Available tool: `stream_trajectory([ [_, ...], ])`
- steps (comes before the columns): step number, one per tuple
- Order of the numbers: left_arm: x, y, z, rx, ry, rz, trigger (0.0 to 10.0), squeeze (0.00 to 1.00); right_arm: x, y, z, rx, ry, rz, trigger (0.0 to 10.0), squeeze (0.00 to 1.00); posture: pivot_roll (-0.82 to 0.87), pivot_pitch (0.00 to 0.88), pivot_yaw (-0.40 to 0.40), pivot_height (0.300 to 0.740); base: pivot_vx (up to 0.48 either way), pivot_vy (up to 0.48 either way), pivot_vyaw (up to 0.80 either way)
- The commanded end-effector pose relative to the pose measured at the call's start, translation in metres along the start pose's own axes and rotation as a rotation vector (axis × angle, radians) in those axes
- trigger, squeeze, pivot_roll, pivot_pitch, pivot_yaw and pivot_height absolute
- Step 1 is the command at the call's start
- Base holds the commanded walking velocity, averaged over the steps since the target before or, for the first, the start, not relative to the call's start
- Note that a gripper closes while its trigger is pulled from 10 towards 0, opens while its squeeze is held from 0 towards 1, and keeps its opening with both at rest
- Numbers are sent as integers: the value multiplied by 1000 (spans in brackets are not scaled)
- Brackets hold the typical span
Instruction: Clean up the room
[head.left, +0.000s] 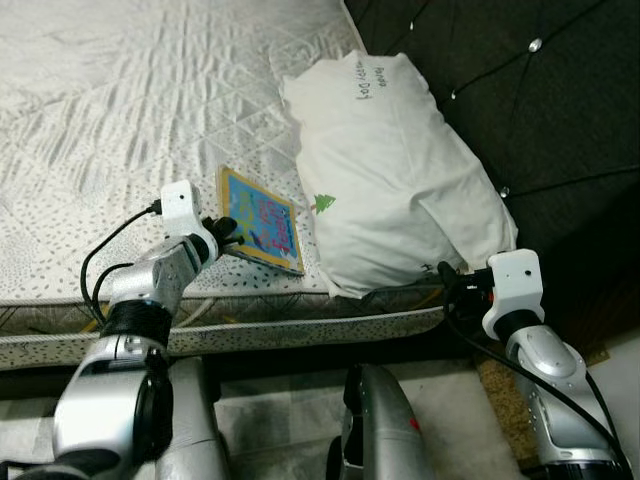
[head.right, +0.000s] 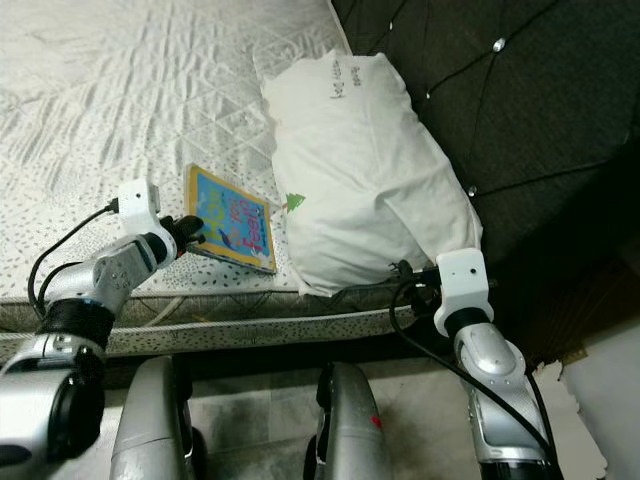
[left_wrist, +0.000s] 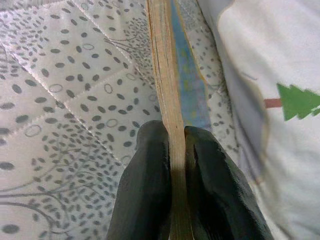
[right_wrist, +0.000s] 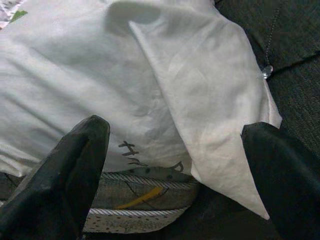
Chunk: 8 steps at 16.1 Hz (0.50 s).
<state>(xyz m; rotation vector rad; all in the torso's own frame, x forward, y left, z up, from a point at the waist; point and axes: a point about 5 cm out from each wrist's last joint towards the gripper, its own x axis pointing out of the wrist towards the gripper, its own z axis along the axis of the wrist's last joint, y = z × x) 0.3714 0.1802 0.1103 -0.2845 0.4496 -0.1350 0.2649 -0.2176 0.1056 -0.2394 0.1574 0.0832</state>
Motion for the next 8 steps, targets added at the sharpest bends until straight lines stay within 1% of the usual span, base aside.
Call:
stream_trajectory([
  [1, 1, 7, -13, 96, 61, 48, 10000, 0, -3, -5, 2, -12, -1, -5, 10000, 0, -99, 95, -175, 572, 0, 0, 0],
  [2, 1, 10, -14, 122, 68, 54, 10000, 0, -3, -4, 3, -13, 0, -2, 10000, 0, -99, 94, -176, 572, 0, 0, 0],
  [3, 1, 12, -16, 191, 90, 53, 10000, 0, -2, -2, 4, -11, -1, 3, 10000, 0, -97, 91, -178, 572, 0, 0, 0],
  [4, 1, 13, -18, 242, 107, 58, 10000, 337, -2, -1, 4, -10, -2, 6, 10000, 0, -97, 91, -178, 572, 0, 0, 0],
  [5, 1, 16, -23, 331, 138, 63, 10000, 1000, -1, 1, 5, -6, -4, 12, 10000, 0, -94, 87, -178, 572, 0, 0, 0],
  [7, 1, 17, -24, 357, 140, 67, 10000, 1000, 0, 2, 5, -5, -4, 13, 10000, 0, -91, 83, -178, 572, 0, 0, 0],
  [8, 1, 21, -23, 391, 136, 86, 10000, 1000, 1, 3, 5, -2, -5, 15, 10000, 0, -87, 80, -177, 572, 0, 0, 0],
])
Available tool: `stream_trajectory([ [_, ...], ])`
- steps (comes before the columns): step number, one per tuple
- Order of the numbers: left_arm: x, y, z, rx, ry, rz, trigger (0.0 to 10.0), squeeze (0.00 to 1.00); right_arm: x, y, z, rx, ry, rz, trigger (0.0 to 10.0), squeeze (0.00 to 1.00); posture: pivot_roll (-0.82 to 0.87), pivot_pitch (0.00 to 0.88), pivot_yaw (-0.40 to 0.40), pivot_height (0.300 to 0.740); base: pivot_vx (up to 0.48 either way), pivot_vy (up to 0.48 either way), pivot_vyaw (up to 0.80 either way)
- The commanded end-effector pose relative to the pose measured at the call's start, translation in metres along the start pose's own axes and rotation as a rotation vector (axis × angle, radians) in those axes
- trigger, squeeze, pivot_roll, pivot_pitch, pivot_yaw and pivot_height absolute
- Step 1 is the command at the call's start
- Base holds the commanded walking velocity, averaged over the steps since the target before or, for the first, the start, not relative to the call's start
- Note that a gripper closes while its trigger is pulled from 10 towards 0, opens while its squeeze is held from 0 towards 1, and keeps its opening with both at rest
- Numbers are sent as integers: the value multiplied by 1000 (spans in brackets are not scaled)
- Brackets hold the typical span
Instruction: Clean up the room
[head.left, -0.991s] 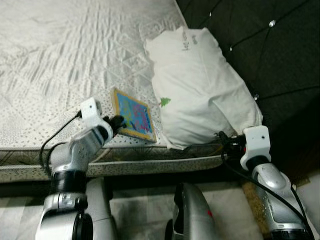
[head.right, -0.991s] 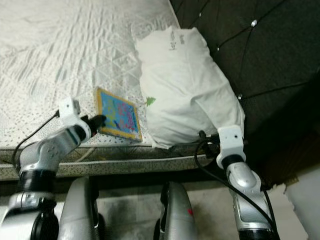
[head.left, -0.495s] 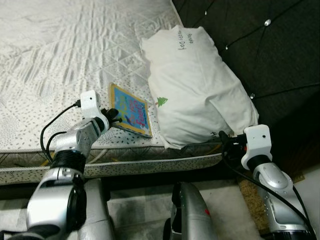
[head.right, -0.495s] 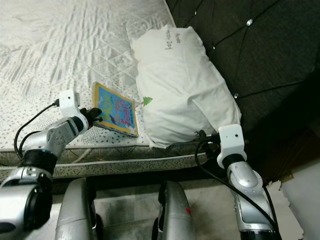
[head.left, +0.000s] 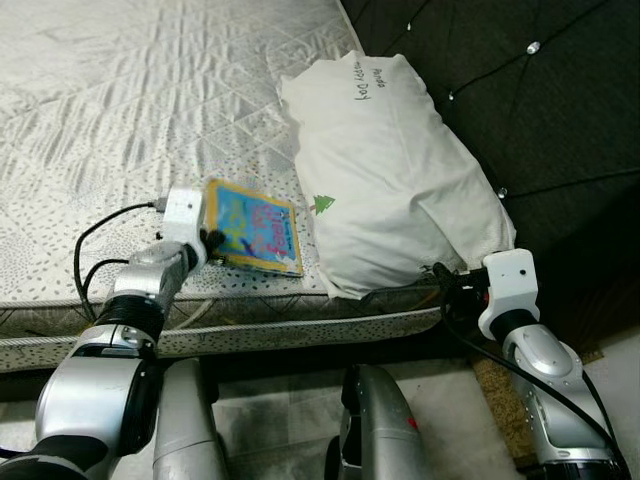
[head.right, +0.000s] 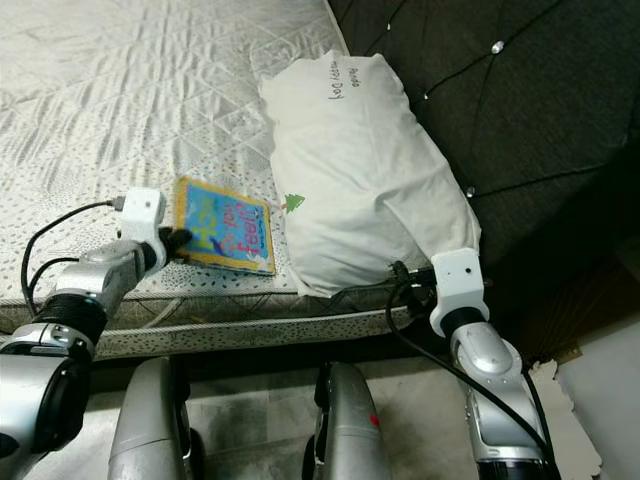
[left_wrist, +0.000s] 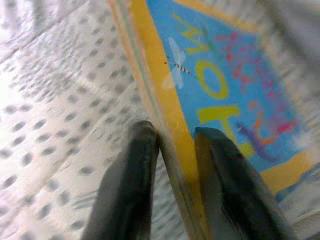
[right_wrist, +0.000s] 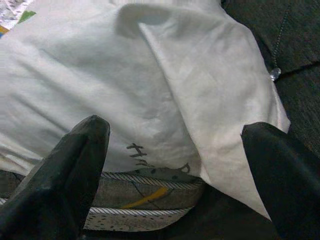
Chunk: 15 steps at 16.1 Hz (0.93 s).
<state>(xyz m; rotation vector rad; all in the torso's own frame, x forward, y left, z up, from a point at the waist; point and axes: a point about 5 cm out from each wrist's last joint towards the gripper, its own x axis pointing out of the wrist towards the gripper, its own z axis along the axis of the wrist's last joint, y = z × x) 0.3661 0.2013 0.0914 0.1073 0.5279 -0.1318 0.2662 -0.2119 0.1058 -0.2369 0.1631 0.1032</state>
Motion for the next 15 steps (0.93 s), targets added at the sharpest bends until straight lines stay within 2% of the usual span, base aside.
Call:
stream_trajectory([
  [1, 2, -5, -7, 42, 32, -8, 10000, 1000, -1, -2, 3, -2, -8, -5, 10000, 0, -85, 78, -175, 572, 0, 0, 0],
  [4, 0, 6, -5, 61, 25, 25, 10000, 1000, 2, 0, 5, 5, -14, -5, 10000, 0, -81, 73, -170, 572, 0, 0, 0],
  [10, -7, 33, 6, 87, -31, 159, 10000, 1000, 3, 3, 4, 17, -17, -11, 10000, 0, -74, 77, -162, 572, 0, 0, 0],
  [11, -7, 32, 10, 69, -68, 173, 10000, 1000, 4, 3, 4, 18, -16, -10, 10000, 0, -73, 79, -159, 572, 0, 0, 0],
  [13, -4, 22, 17, 55, -138, 165, 10000, 1000, 5, 4, 3, 19, -13, -8, 10000, 0, -68, 81, -162, 572, 0, 0, 0],
  [15, 2, -6, 13, 63, -167, 95, 10000, 1000, 6, 6, 4, 19, -11, -3, 10000, 0, -67, 84, -160, 572, 0, 0, 0],
])
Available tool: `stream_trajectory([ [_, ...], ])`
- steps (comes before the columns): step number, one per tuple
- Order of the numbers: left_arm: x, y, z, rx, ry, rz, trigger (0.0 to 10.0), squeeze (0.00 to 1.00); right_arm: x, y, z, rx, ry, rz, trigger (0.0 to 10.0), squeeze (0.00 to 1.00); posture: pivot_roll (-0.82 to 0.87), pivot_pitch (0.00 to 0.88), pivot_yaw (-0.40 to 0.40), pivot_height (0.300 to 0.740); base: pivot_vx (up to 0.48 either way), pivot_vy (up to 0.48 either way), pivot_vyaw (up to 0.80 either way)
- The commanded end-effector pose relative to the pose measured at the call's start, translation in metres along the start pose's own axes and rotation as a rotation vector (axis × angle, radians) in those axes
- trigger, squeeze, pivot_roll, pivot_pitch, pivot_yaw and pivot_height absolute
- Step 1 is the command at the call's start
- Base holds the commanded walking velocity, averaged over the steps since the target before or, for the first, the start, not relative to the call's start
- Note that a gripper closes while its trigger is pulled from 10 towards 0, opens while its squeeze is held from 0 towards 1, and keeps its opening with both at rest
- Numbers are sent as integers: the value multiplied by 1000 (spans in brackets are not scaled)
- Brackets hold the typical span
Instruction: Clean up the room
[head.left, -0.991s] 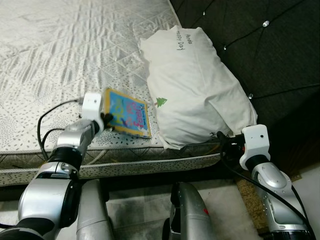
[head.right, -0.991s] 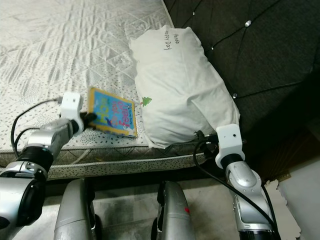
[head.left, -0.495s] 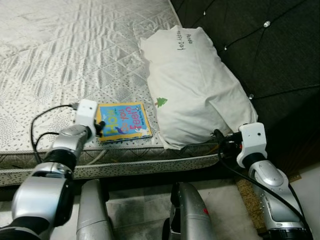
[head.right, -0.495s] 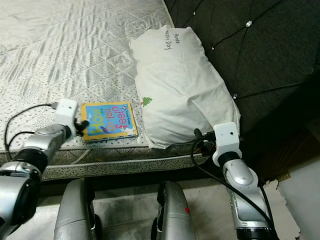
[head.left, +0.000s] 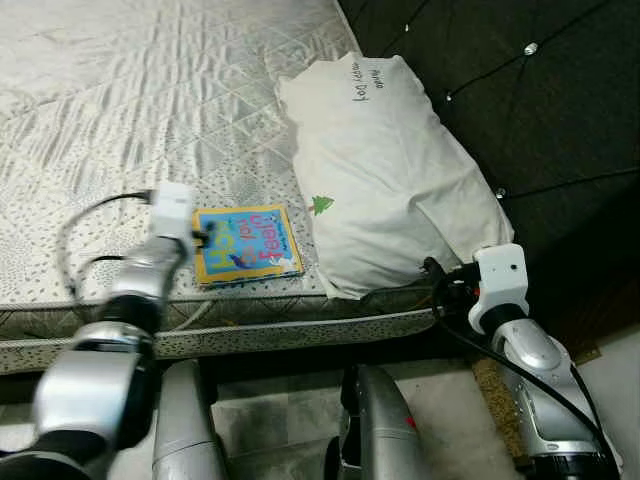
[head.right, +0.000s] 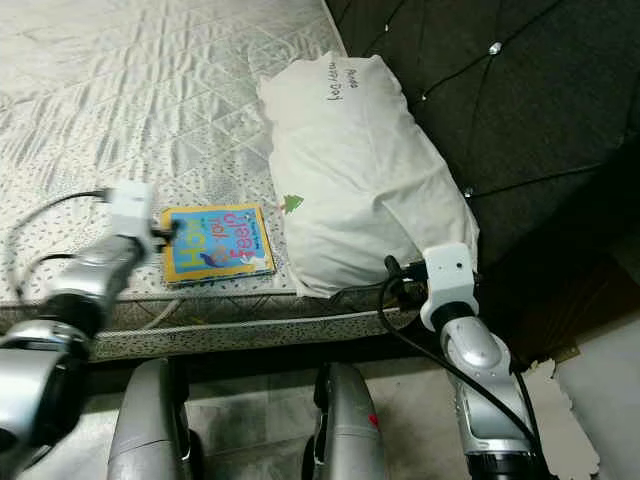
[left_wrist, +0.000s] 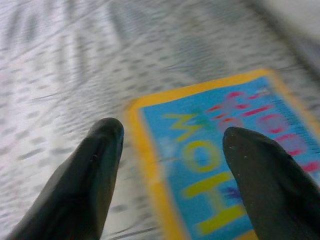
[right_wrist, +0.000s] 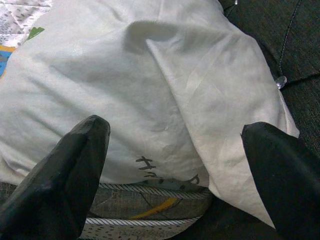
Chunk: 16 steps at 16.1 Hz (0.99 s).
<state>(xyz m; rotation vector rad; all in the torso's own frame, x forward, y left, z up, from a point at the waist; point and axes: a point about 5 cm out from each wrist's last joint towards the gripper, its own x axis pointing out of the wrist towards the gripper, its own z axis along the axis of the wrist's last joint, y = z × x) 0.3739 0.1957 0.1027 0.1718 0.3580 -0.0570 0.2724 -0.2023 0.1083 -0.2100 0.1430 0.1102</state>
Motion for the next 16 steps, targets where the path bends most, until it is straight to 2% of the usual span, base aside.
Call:
stream_trajectory([
  [1, 0, -20, -6, 8, -4, -48, 10000, 1000, 1, -2, -2, -5, 13, -7, 10000, 0, -66, 85, -161, 572, 0, 0, 0],
  [2, -1, -37, -13, -12, 10, -106, 10000, 1000, 1, -1, -2, -4, 15, -4, 10000, 0, -62, 87, -158, 572, 0, 0, 0],
  [3, -2, -45, -15, -24, 13, -133, 10000, 1000, 1, 0, -2, -4, 15, -3, 10000, 0, -61, 87, -157, 572, 0, 0, 0],
  [4, -4, -61, -22, -24, 31, -189, 10000, 1000, 2, 1, -3, -2, 18, -3, 10000, 0, -59, 88, -156, 572, 0, 0, 0],
  [7, -17, -88, -41, -31, 76, -258, 10000, 1000, 4, 3, -4, 2, 24, -1, 10000, 0, -51, 90, -148, 572, 0, 0, 0],
  [9, -24, -88, -48, -76, 81, -201, 10000, 1000, 5, 4, -5, 6, 28, -1, 10000, 0, -44, 93, -145, 572, 0, 0, 0],
  [10, -29, -87, -61, -174, 104, -124, 10000, 1000, 7, 4, -6, 9, 32, -2, 10000, 0, -36, 96, -143, 572, 0, 0, 0],
  [12, -34, -90, -68, -237, 134, -106, 10000, 1000, 9, 5, -6, 10, 31, -3, 10000, 0, -36, 98, -144, 572, 0, 0, 0],
  [16, -40, -95, -73, -274, 184, -92, 10000, 1000, 11, 6, -5, 7, 28, -1, 10000, 0, -30, 96, -146, 572, 0, 0, 0],
])
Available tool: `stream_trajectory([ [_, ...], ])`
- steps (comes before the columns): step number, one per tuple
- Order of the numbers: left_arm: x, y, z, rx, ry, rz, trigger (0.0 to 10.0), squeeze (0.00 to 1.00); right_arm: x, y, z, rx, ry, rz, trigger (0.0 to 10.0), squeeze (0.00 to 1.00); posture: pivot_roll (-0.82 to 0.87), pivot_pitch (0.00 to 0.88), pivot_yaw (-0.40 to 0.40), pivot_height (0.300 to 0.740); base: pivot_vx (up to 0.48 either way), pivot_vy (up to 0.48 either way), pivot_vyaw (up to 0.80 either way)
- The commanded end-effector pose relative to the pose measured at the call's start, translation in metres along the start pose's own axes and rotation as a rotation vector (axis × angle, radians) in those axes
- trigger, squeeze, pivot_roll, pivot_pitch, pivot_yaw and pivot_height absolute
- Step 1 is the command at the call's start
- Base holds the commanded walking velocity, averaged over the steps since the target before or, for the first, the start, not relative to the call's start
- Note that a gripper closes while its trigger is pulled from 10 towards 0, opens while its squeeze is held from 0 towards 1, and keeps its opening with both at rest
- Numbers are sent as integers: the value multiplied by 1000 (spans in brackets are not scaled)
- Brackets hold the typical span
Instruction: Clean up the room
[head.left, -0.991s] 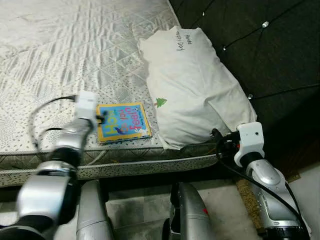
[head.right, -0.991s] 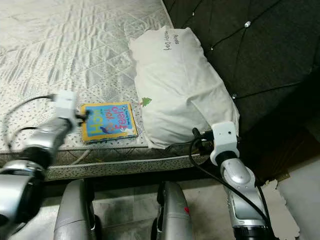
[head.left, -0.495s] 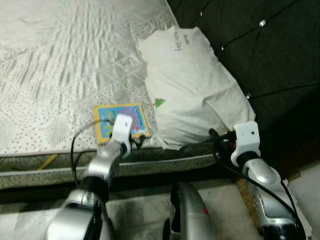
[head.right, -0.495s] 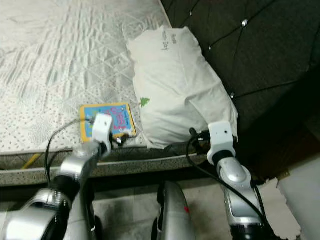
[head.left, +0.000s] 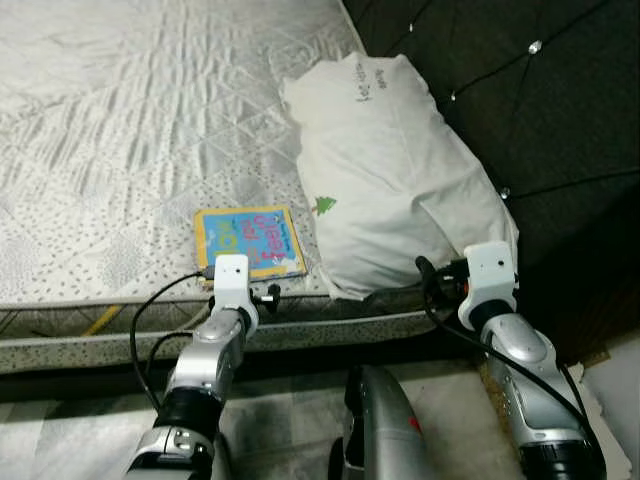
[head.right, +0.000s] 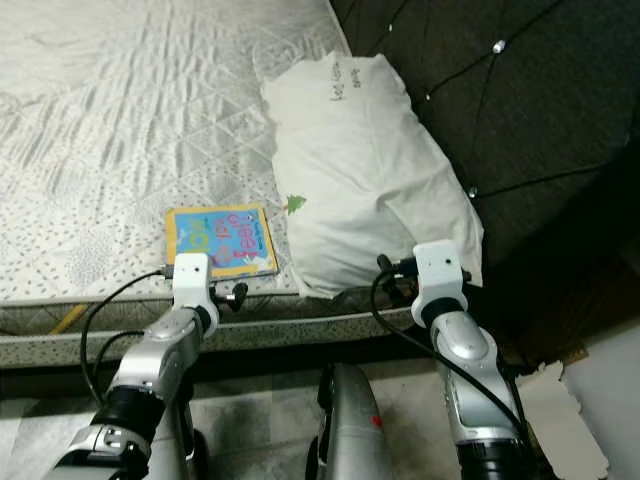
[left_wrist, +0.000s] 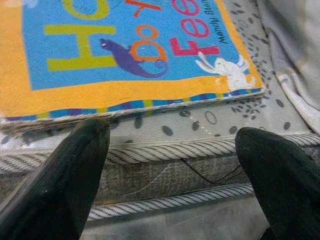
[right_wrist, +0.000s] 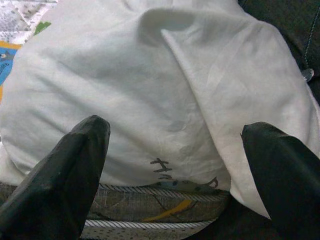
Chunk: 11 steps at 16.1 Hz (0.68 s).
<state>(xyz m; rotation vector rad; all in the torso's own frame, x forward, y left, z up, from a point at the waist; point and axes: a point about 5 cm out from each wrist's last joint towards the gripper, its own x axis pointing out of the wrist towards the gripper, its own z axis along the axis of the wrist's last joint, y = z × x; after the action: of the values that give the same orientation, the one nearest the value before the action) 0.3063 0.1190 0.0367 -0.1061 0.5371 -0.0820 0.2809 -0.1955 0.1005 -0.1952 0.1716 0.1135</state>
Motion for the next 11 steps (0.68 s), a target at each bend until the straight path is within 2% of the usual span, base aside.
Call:
stream_trajectory([
  [1, 1, -2, -8, -38, 47, 4, 10000, 1000, 1, -1, 1, -9, -2, -7, 10000, 0, -30, 98, -144, 572, 0, 0, 0],
  [5, 5, 4, -11, -156, 93, 41, 10000, 1000, 3, -1, 2, -8, -8, -13, 10000, 0, -39, 96, -144, 572, 0, 0, 0],
  [11, 10, 21, -6, -185, 92, 94, 10000, 1000, 2, -2, 2, -13, -12, -18, 10000, 0, -47, 97, -146, 572, 0, 0, 0],
])
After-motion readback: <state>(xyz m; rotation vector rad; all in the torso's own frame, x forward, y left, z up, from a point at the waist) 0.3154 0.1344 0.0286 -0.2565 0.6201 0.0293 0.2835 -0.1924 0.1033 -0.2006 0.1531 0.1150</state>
